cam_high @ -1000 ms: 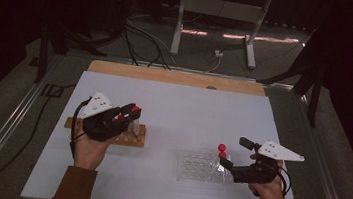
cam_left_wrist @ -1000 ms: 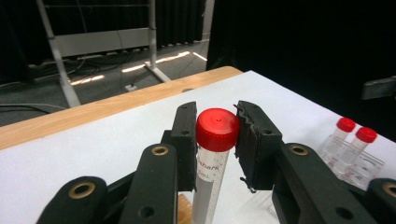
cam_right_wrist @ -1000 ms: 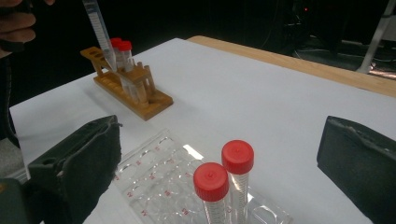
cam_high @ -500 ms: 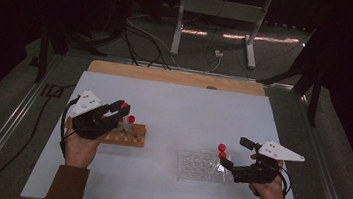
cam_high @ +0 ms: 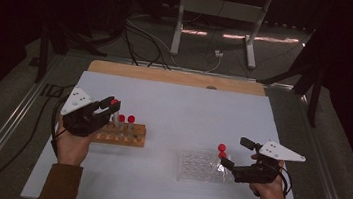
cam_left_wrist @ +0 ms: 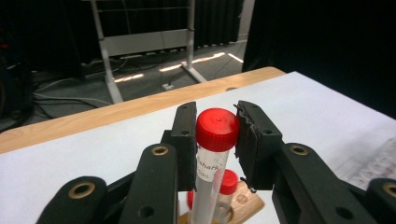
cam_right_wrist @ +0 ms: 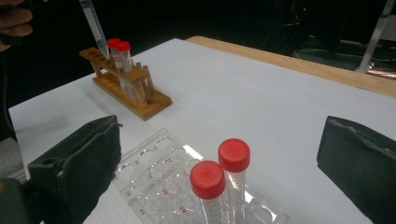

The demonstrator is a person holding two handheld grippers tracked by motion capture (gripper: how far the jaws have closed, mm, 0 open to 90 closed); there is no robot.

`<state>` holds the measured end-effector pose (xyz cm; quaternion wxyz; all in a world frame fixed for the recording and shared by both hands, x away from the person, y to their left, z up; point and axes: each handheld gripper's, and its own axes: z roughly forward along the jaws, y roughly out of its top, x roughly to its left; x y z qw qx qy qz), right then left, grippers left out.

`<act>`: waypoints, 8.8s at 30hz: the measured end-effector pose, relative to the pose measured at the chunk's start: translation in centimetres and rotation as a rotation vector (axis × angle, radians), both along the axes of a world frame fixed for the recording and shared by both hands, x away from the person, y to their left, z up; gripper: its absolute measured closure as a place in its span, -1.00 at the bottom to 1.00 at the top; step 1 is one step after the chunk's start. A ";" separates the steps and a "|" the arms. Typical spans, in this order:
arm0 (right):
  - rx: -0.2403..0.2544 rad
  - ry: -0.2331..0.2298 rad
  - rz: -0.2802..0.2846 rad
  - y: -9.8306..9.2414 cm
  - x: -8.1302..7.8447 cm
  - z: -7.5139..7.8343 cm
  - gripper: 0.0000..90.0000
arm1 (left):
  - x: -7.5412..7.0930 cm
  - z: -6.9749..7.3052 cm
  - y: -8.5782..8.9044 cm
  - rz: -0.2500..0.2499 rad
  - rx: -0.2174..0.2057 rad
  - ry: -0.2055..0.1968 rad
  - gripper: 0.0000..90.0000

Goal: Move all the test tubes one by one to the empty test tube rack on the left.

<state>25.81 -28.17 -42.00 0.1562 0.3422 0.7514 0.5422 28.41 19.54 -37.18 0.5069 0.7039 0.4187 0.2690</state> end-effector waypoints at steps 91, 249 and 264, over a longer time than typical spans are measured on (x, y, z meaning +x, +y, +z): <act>-0.026 -0.015 -0.001 -0.2 -0.3 -1.2 -1.00 | -1.6 -5.6 2.4 0.111 -0.160 0.039 -0.70; -0.080 0.003 0.131 4.9 -0.9 0.3 0.63 | -1.7 -1.6 -21.5 -0.564 -0.012 0.090 0.57; -0.056 -0.003 0.095 4.2 -0.5 0.2 -0.70 | -1.2 -1.2 -19.8 -0.489 -0.037 0.083 0.58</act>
